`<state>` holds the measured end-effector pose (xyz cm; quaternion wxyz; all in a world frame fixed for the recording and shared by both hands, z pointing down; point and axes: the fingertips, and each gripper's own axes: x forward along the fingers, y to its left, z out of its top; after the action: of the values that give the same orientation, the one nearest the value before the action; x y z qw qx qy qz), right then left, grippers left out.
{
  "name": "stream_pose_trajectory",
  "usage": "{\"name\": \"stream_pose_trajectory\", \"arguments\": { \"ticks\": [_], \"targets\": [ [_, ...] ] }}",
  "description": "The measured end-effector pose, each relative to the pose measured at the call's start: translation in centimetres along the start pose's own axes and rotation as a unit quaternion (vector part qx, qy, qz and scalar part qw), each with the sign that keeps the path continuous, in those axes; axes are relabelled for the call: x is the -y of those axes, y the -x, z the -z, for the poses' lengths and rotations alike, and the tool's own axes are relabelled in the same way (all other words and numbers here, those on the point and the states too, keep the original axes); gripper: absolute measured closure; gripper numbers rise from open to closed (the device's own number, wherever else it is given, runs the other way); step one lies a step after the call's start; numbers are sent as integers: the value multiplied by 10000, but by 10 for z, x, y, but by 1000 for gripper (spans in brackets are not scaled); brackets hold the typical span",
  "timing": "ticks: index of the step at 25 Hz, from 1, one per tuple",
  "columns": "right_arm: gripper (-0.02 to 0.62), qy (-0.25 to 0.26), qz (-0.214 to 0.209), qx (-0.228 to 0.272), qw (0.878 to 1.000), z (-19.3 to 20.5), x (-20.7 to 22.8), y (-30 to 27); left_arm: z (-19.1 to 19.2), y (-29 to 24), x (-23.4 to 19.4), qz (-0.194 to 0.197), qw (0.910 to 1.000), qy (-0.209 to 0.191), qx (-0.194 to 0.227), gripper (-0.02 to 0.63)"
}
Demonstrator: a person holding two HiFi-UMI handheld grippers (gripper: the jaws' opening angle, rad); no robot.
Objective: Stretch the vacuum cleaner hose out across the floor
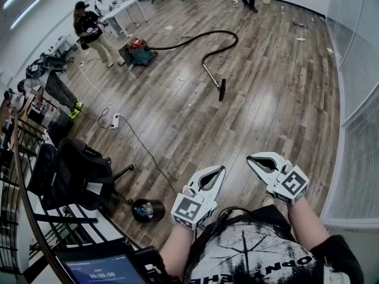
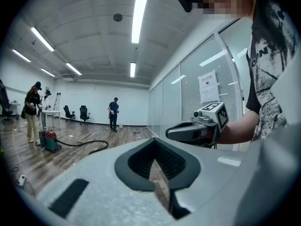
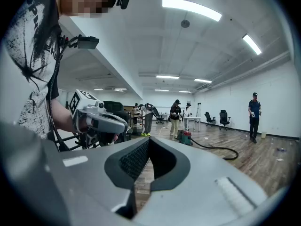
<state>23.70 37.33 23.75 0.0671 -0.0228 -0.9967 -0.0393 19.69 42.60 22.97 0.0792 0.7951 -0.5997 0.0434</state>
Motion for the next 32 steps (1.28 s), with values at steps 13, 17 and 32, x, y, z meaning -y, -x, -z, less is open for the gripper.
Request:
{"name": "stream_pose_trajectory", "arguments": {
  "ticks": [13,17,32],
  "targets": [
    [589,-449,188,215,9986,-6,12,9,4,-6,6,119,9999,-14,-48,606],
    [589,-695,247,114,9972,-7,15,11,7,-8,5,131,9998,-61,-108,606],
    [589,-319,277,109,9990,4,10,10,17,-13,0,273,9996,43,73,606]
  ]
}}
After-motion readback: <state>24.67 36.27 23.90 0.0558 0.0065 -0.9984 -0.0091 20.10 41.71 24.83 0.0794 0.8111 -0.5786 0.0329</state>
